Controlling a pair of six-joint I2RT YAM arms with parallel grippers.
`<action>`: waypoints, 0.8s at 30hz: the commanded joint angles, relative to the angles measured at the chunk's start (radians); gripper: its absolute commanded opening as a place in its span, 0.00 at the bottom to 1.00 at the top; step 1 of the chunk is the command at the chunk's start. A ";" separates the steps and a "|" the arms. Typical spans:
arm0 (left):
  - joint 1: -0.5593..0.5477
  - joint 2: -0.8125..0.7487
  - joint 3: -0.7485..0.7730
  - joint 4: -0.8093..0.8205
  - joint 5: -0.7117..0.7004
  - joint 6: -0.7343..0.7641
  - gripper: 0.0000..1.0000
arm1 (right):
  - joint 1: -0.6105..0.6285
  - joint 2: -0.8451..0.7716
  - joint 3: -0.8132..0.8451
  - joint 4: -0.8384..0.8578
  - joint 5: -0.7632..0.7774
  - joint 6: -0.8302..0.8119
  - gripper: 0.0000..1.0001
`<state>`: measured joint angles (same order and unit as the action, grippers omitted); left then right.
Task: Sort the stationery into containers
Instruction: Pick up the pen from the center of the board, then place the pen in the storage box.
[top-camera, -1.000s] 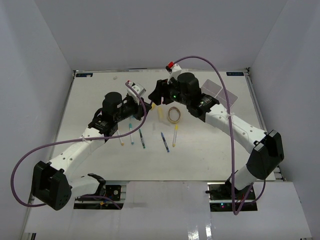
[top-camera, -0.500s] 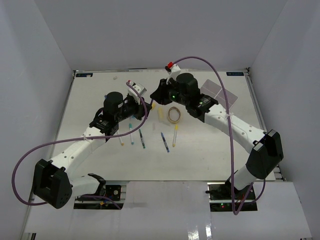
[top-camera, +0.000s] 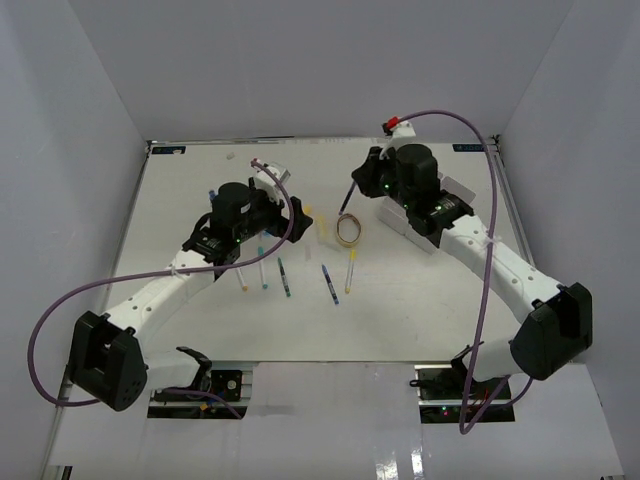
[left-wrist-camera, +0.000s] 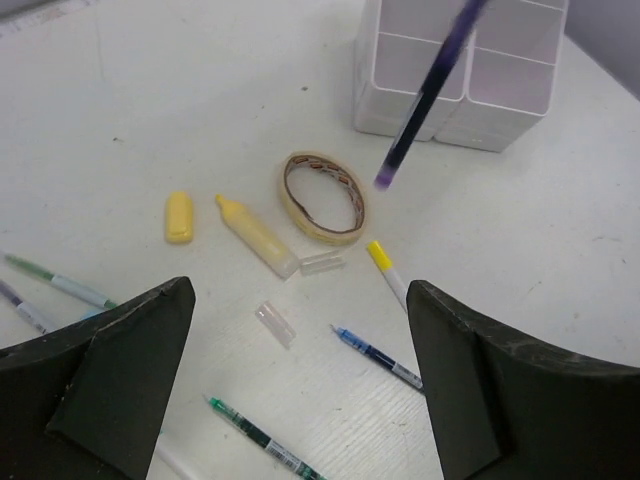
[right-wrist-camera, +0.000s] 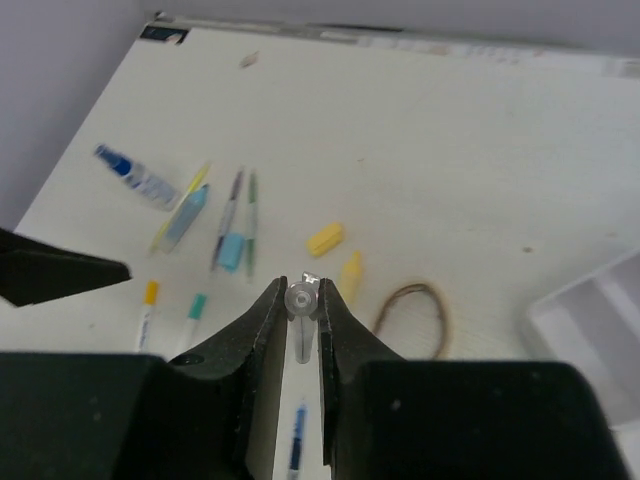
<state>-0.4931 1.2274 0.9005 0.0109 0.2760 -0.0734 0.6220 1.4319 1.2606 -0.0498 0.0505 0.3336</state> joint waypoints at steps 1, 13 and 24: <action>-0.002 0.033 0.054 -0.068 -0.107 -0.045 0.98 | -0.094 -0.090 -0.018 0.051 0.173 -0.093 0.08; 0.011 0.224 0.204 -0.324 -0.409 -0.195 0.98 | -0.346 -0.024 0.036 0.149 0.348 -0.295 0.08; 0.018 0.201 0.199 -0.322 -0.428 -0.200 0.98 | -0.403 0.142 0.102 0.246 0.298 -0.329 0.08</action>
<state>-0.4805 1.4750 1.0653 -0.2970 -0.1326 -0.2634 0.2237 1.5505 1.2964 0.1085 0.3569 0.0284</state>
